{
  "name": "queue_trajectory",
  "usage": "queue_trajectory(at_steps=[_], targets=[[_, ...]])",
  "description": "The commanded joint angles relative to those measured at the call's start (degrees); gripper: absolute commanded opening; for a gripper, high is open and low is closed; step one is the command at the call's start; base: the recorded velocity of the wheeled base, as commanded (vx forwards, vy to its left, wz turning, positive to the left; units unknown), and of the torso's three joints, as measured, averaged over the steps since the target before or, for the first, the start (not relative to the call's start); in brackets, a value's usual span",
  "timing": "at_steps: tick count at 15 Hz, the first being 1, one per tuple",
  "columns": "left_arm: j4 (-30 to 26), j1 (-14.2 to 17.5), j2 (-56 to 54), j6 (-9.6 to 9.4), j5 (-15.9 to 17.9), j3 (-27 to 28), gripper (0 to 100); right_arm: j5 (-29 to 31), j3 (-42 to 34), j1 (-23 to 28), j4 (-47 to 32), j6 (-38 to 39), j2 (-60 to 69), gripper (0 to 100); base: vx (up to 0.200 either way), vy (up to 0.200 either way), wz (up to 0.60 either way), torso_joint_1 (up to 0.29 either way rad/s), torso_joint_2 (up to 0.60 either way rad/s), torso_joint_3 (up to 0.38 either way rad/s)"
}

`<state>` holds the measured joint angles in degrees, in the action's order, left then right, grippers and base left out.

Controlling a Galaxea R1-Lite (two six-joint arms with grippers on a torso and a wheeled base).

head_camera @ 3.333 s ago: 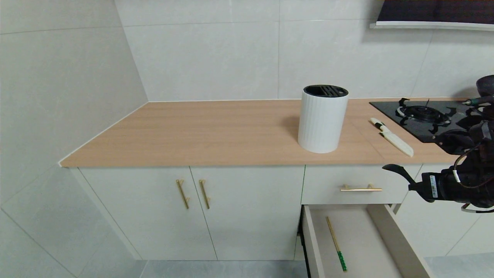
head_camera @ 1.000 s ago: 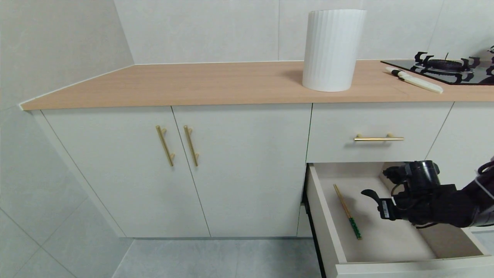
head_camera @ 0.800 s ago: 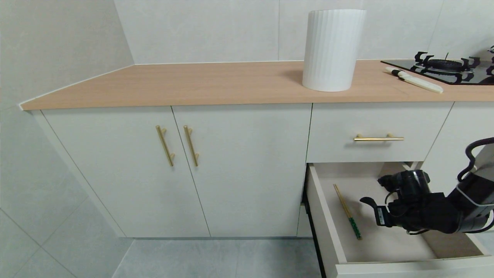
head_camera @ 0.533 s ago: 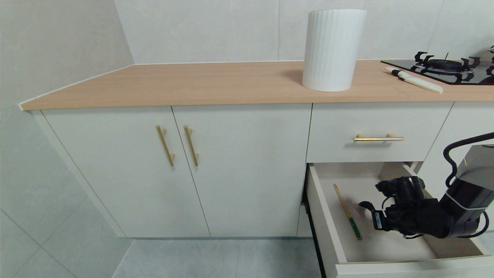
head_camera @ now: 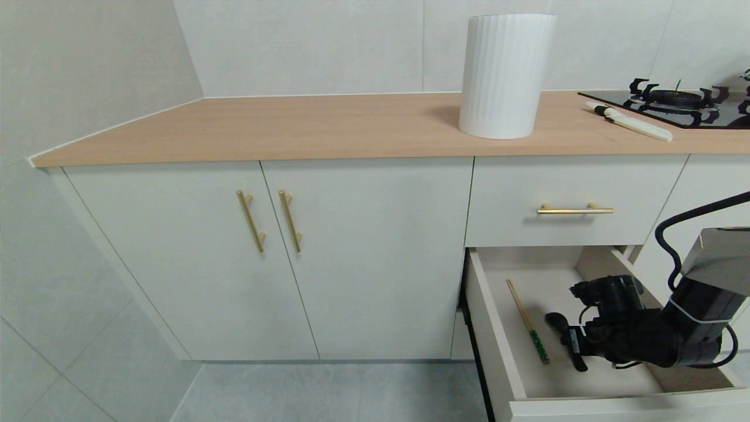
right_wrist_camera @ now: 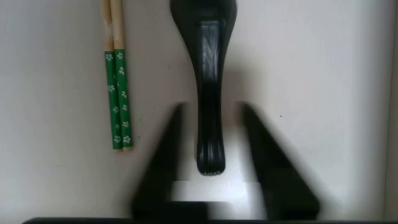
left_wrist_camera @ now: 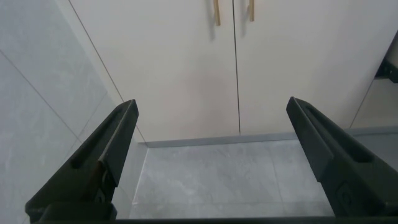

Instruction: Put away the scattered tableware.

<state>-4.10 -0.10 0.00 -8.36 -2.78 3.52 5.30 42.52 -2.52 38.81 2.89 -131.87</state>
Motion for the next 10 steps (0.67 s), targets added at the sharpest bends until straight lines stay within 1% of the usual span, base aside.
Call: queue_trajectory(at_steps=[1,4,6,9,10], targets=[[0.05,0.01,0.00,-0.07,-0.03,-0.01,100,-0.03,-0.07,-0.03,0.03,0.01,-0.06,100,0.000,0.000,0.00,0.000,0.00,0.000],[0.05,0.01,0.00,0.01,-0.03,-0.01,100,-0.03,-0.07,-0.03,0.03,0.10,0.38,100,0.000,0.000,0.00,0.000,0.00,0.000],[-0.03,0.01,0.00,0.01,-0.03,0.08,100,-0.03,-0.95,-0.03,0.03,0.10,2.84,100,0.000,0.000,0.00,0.000,0.00,0.000],[-0.03,0.01,0.00,-0.07,-0.03,-0.01,100,-0.12,-4.38,-0.29,-0.06,0.10,11.10,100,0.000,0.000,0.00,0.000,0.00,0.000],[-0.03,0.01,0.00,0.01,-0.03,-0.01,100,-0.12,-6.57,-0.46,-0.32,0.01,16.64,100,0.000,0.000,0.00,0.000,0.00,0.000]])
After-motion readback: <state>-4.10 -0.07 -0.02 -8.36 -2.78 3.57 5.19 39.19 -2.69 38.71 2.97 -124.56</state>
